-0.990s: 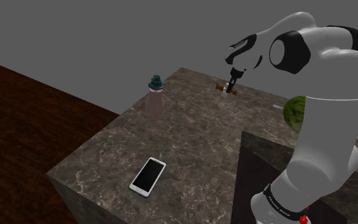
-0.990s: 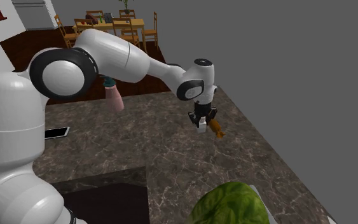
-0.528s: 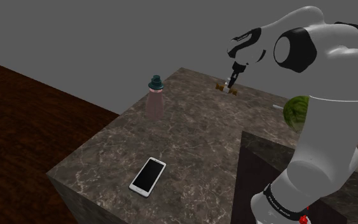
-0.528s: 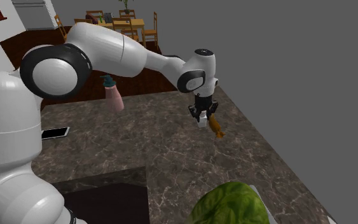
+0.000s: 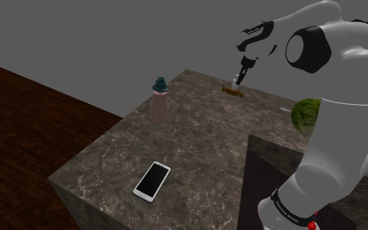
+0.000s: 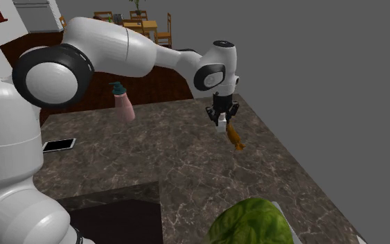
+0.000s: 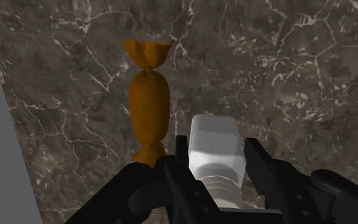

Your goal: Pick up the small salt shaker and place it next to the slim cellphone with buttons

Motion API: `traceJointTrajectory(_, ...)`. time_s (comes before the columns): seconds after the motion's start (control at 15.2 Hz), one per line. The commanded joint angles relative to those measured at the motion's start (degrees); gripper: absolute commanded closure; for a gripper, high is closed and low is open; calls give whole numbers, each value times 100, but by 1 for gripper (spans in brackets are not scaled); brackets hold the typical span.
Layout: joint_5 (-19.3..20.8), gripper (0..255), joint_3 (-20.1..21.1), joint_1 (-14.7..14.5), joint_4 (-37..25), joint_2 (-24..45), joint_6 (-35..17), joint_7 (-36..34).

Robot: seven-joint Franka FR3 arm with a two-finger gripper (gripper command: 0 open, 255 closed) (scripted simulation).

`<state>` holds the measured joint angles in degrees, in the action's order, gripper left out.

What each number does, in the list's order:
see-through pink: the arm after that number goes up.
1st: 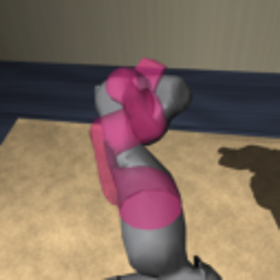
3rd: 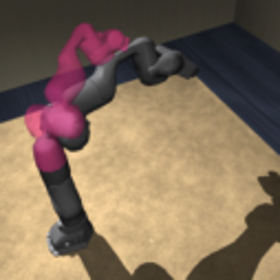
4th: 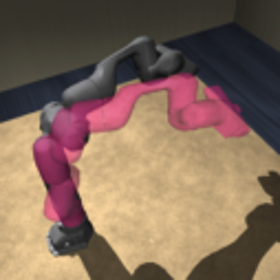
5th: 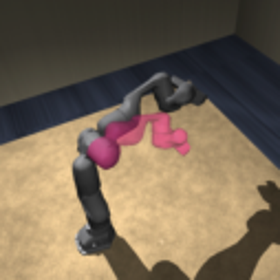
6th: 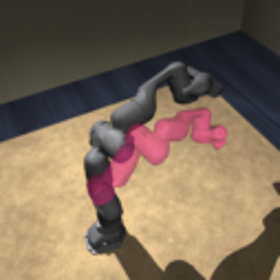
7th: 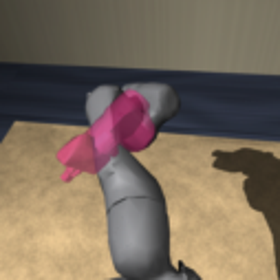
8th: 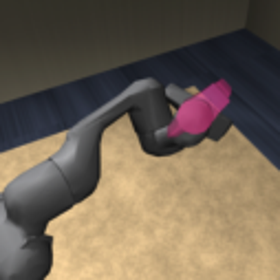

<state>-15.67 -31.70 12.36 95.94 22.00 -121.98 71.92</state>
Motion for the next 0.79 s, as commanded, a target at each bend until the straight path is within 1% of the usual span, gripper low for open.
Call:
traceJointTrajectory(0.0,53,255,-26,-11,-90,-70,151,-34)
traceJointTrajectory(0.73,207,255,-98,-2,-718,-239,915,-165)
